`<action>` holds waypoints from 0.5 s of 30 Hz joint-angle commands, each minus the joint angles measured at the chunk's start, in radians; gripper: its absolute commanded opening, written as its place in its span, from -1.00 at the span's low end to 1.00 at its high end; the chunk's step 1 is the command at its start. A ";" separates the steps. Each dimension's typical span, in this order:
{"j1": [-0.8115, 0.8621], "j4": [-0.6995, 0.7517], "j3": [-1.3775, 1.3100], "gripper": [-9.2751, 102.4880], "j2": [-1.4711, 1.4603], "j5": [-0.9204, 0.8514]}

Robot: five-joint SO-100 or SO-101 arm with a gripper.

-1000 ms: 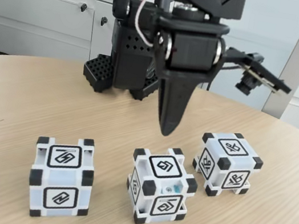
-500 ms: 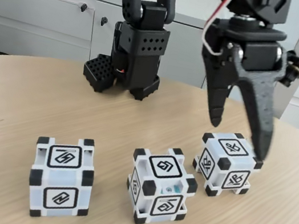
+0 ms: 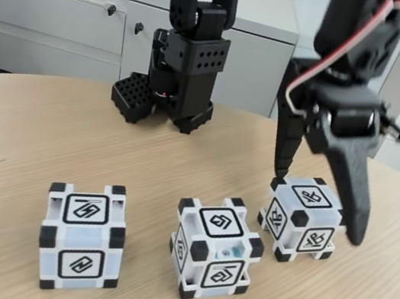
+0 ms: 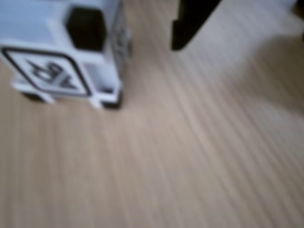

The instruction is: Stack cubes from left to right.

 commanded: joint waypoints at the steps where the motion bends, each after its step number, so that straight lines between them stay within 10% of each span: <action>1: 0.003 -0.011 -0.044 0.08 -0.026 0.008; 15: 0.005 -0.012 -0.044 -0.75 -0.018 -0.014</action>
